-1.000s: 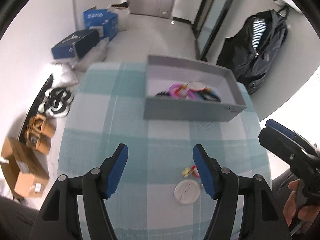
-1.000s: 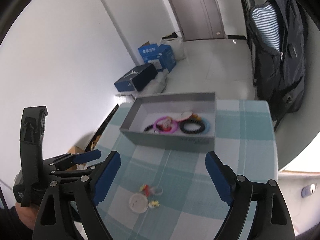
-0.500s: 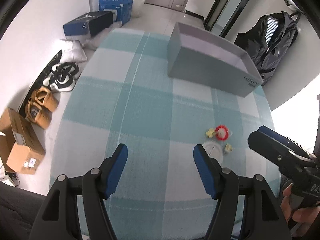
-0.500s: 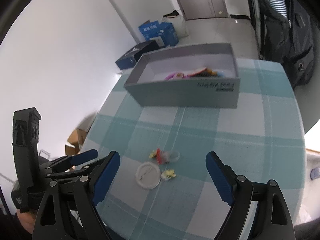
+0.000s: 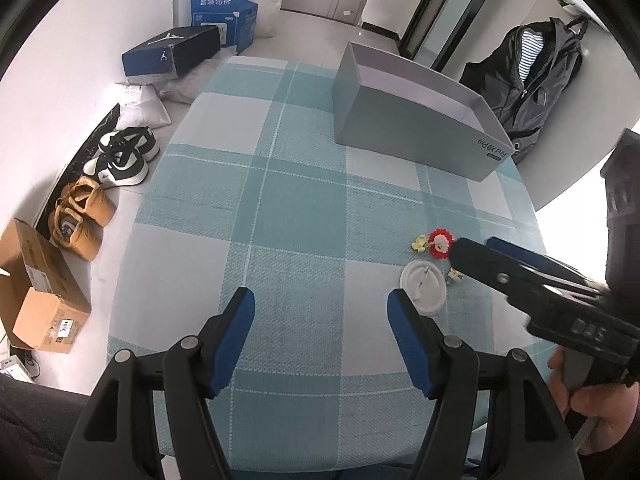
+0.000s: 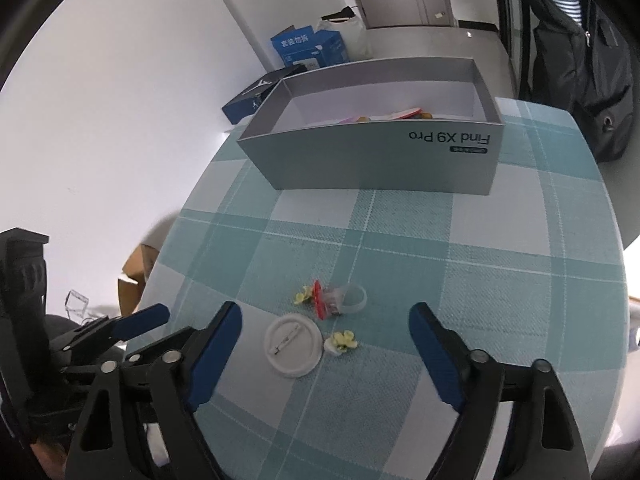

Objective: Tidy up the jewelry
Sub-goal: 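Grasp the red-and-clear trinket with the right tool while the left tool grasps a yellow flower charm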

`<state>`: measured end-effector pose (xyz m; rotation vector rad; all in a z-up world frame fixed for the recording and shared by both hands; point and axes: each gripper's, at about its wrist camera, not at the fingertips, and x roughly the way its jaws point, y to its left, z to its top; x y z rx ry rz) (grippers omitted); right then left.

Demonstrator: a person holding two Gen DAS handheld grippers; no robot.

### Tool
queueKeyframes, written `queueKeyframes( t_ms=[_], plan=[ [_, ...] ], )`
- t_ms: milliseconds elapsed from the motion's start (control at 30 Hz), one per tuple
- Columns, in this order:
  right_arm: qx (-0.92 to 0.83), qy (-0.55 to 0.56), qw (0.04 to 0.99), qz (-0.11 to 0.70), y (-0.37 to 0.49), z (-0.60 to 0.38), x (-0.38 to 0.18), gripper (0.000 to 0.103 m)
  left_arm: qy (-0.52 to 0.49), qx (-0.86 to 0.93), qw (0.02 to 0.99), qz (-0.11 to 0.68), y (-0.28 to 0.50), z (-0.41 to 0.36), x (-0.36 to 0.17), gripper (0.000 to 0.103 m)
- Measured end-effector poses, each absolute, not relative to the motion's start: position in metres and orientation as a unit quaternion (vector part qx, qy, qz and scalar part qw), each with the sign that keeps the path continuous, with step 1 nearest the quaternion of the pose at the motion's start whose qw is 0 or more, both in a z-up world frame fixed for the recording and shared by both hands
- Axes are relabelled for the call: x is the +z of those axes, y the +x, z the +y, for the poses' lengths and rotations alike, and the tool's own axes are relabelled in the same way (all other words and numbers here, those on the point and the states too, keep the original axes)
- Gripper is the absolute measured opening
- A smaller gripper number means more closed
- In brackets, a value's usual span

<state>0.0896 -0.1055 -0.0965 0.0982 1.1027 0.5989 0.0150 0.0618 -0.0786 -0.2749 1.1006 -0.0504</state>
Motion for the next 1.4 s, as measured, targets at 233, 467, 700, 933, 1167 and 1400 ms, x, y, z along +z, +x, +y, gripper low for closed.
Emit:
queueKeyframes(
  t_ms=[233, 467, 700, 933, 1167, 1400],
  plan=[
    [0.272, 0.015, 0.811, 0.518, 0.091, -0.096, -0.099, 0.057, -0.136, -0.021, 0.842, 0.522, 0.013, 0.068, -0.079, 0.064],
    [0.260, -0.003, 0.809, 0.527, 0.097, -0.091, -0.104, 0.034, -0.133, -0.016, 0.841, 0.524, 0.014, 0.068, -0.080, 0.064],
    [0.258, -0.017, 0.812, 0.523, 0.096, -0.094, -0.103, 0.028, -0.133, -0.017, 0.841, 0.524, 0.013, 0.069, -0.080, 0.064],
    [0.258, -0.001, 0.815, 0.520, 0.097, -0.098, -0.100, 0.028, -0.132, -0.020, 0.840, 0.527, 0.015, 0.067, -0.081, 0.064],
    [0.256, 0.036, 0.823, 0.506, 0.098, -0.116, -0.085, 0.028, -0.130, -0.034, 0.840, 0.525, 0.019, 0.058, -0.079, 0.064],
    [0.241, 0.089, 0.835, 0.486, 0.098, -0.151, -0.068, 0.028, -0.110, -0.067, 0.845, 0.519, 0.027, 0.033, -0.071, 0.064]
  ],
)
